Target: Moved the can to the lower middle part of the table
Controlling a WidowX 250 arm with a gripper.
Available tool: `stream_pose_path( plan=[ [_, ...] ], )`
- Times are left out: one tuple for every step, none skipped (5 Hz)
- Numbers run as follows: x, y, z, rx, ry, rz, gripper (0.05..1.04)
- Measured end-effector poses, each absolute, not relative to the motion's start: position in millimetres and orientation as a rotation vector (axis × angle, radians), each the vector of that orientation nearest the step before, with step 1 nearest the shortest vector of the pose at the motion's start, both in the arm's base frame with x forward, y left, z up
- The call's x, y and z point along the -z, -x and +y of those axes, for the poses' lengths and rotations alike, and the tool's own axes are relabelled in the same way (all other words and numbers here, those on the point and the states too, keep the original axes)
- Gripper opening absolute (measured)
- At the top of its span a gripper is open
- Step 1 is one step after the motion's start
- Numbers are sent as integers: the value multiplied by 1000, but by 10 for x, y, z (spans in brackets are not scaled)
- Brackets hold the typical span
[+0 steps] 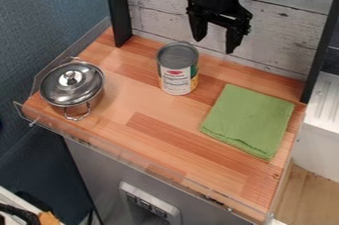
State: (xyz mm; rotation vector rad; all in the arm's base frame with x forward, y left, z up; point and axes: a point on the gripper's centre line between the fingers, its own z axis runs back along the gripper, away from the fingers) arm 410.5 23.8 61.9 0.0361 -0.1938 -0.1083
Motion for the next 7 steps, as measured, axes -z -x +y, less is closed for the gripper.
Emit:
stream_pose_path(
  plan=[
    [-546,-4179,395,71,-61,-222,1001],
    [-595,-4261,555,52,-72,-255,1000],
    [-530,-4252,636,39,-80,-246,1000],
    [-413,-4141,676,32,-78,-210,1000],
    [-223,-3940,633,38,-59,-143,999],
    [-266,-3728,562,45,-38,-128,999],
    [-284,-3533,526,46,-33,-104,999]
  ],
)
